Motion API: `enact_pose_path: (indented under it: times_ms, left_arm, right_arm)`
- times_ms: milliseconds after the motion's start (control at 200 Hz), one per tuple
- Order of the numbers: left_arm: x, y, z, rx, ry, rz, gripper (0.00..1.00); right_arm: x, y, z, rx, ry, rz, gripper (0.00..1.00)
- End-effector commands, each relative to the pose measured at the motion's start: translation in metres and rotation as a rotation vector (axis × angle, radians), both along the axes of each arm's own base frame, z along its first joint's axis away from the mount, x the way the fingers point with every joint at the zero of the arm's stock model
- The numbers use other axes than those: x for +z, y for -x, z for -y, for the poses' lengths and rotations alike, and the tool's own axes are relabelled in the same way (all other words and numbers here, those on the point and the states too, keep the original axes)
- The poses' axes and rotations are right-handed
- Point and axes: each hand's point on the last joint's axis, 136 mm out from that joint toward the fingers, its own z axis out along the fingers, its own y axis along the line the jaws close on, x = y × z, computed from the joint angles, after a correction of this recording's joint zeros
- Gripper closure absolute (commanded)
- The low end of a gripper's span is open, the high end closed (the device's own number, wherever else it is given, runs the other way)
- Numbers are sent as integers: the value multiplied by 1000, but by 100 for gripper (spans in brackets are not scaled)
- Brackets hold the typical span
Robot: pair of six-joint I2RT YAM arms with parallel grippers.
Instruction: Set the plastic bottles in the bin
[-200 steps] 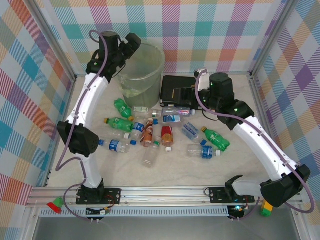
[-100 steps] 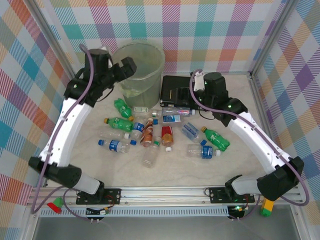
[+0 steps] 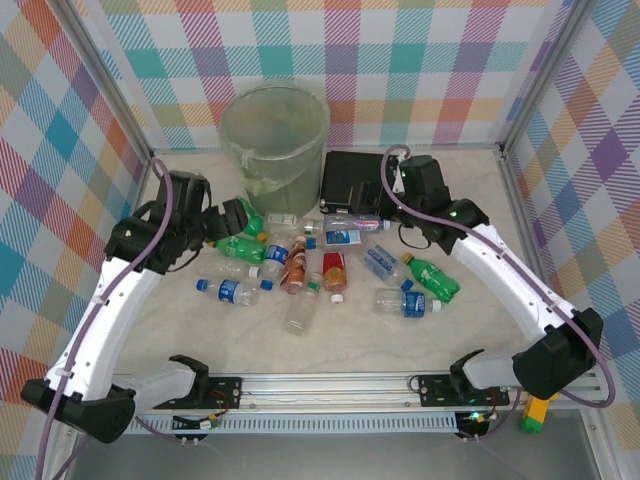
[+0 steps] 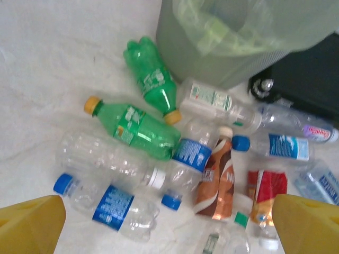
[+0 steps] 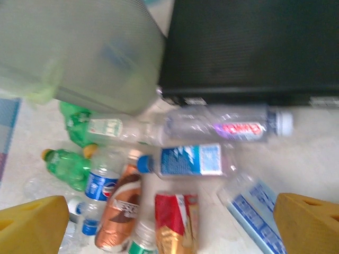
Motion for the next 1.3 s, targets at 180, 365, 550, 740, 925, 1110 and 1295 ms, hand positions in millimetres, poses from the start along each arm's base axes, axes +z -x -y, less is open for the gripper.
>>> enact_pose_path:
  times_ms: [180, 365, 550, 740, 925, 1110, 1295]
  left_arm:
    - [-31, 30, 18, -157, 53, -79, 0]
    - [-16, 34, 8, -100, 79, 37, 0]
    - [-12, 36, 9, -132, 56, 25, 1]
    - [-12, 36, 1, -107, 21, 36, 0]
    - [-12, 36, 6, -123, 39, 40, 1]
    - [-6, 36, 1, -105, 19, 63, 0]
    - [-10, 37, 2, -108, 19, 54, 1]
  right_arm:
    - [-79, 76, 59, -276, 110, -403, 1]
    - [-118, 117, 76, -465, 60, -589, 1]
    - [-156, 147, 94, -682, -138, -685, 19]
    - [-177, 161, 104, -833, -286, -697, 23]
    - [-186, 162, 103, -861, -265, -739, 19]
    - [-182, 145, 98, -860, -294, -707, 18]
    - [-190, 136, 94, -875, -312, -721, 17]
